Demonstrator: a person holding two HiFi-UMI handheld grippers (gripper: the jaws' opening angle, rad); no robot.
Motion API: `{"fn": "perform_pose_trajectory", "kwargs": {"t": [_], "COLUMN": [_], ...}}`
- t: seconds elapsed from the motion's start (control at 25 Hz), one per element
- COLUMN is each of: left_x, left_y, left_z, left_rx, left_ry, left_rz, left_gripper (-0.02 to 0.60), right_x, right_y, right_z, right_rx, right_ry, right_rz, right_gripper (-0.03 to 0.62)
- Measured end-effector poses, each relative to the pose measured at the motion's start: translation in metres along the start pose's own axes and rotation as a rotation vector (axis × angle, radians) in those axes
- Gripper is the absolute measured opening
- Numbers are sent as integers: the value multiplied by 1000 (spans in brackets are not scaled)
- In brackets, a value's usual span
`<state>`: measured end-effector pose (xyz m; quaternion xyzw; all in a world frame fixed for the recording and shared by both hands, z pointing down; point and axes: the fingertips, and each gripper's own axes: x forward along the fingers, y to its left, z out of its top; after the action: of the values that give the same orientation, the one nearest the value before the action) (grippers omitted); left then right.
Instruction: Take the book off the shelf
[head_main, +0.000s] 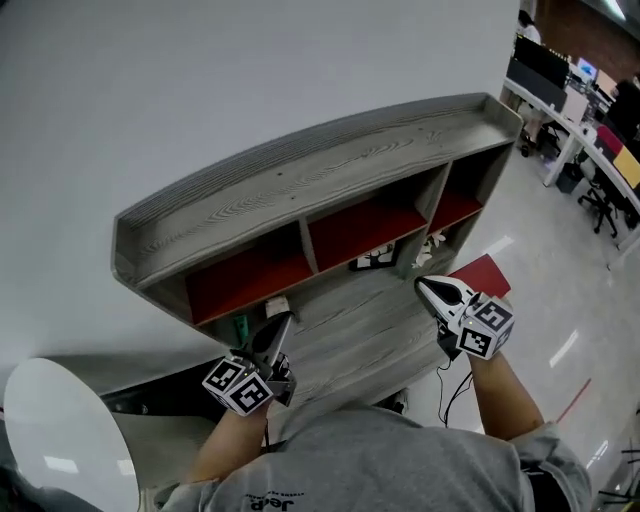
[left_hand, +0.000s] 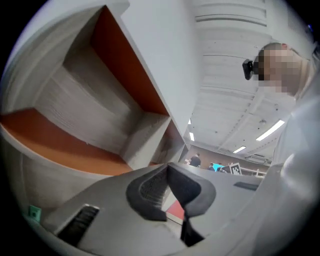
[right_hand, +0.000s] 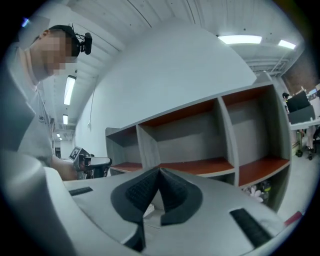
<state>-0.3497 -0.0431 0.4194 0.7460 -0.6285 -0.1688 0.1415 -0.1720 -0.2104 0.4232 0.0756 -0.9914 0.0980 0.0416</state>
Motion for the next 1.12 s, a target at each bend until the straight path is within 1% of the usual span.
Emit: {"fn": "perform_pose_trajectory", "kwargs": {"t": [0.16,0.28,0.56,0.68,0.8,1.12], "left_x": [-51,-83,-137,-151,-161,-173], "left_y": [13,20,24,23,22,15], "left_z": [28,46,80,91,98,103], "left_rx": [68,100,165,185,215,259], "left_ry": [-36,-60,-100,-122,-145,-176], "left_rz": [43,77,132,164,213,338], "left_gripper": [12,12,12,12,12,12], "right_x": [36,61,104,117,130,145], "right_y": [39,68,118,131,140,147], "right_z": [11,22,35,40,44,45], "right_rx": [-31,-59,-98,-104,-107,-100], "right_ry": [-4,-3,-1,4,5,10], "right_rz": [51,95,184,221,266,378], "right_gripper": [0,0,0,0,0,0]}}
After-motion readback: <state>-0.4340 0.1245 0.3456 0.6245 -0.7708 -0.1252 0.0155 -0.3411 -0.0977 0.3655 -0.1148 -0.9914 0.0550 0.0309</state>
